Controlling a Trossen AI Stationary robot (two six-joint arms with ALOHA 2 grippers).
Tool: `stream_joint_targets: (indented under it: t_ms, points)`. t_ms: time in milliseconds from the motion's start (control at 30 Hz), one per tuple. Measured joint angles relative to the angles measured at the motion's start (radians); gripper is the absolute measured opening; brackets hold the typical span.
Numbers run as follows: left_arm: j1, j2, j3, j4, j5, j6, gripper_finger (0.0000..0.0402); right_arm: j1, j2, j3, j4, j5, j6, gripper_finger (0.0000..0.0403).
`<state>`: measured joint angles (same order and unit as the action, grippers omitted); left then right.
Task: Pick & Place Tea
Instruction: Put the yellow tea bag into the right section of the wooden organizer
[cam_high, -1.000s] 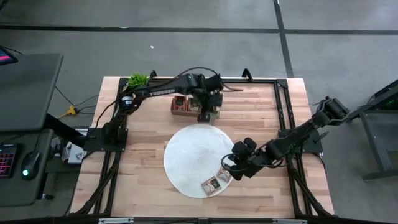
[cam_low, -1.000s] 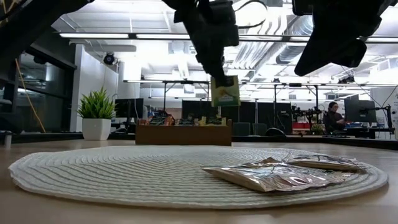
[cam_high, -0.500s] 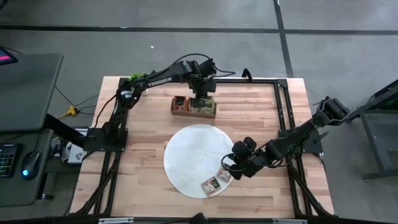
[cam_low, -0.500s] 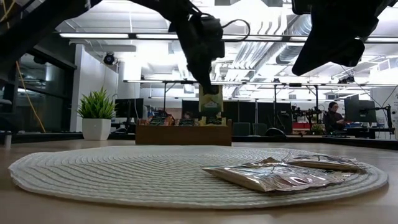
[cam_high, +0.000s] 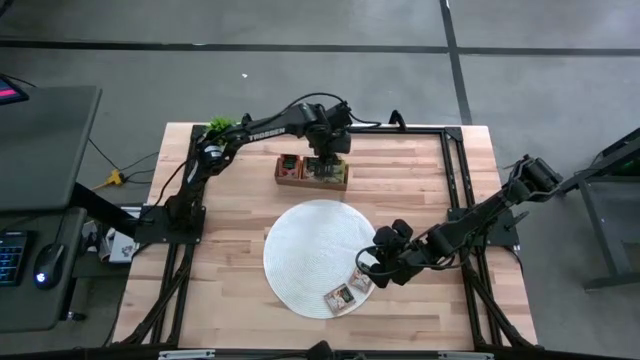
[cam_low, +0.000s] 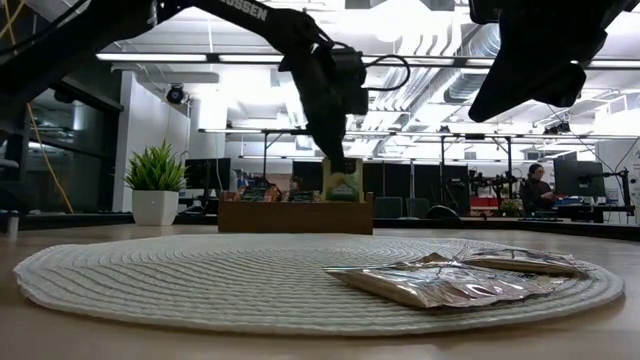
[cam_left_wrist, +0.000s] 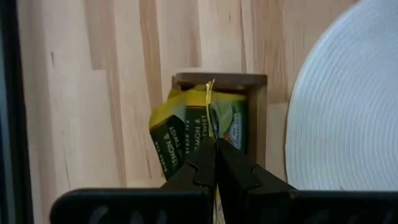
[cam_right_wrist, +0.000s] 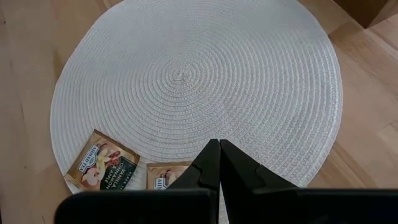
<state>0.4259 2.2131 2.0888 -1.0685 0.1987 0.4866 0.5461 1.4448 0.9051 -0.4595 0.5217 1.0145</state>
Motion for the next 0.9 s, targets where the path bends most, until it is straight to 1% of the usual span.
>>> stream_joint_targets:
  t_ms: [233, 333, 667, 900]
  points:
    - [0.0, -0.001, 0.001, 0.008, -0.001, -0.017, 0.0, 0.0, 0.0, 0.0, 0.0, 0.001, 0.006, 0.0]
    - [0.0, -0.001, 0.001, -0.004, 0.028, -0.018, 0.0, 0.0, 0.0, 0.0, 0.0, 0.001, 0.006, 0.0]
    - [0.0, -0.001, 0.001, -0.004, 0.036, -0.02, 0.0, 0.0, 0.0, 0.0, 0.0, 0.003, 0.007, 0.0]
    - [-0.001, -0.001, 0.001, -0.004, 0.073, -0.028, 0.0, 0.0, 0.0, 0.0, 0.0, 0.003, 0.007, 0.0]
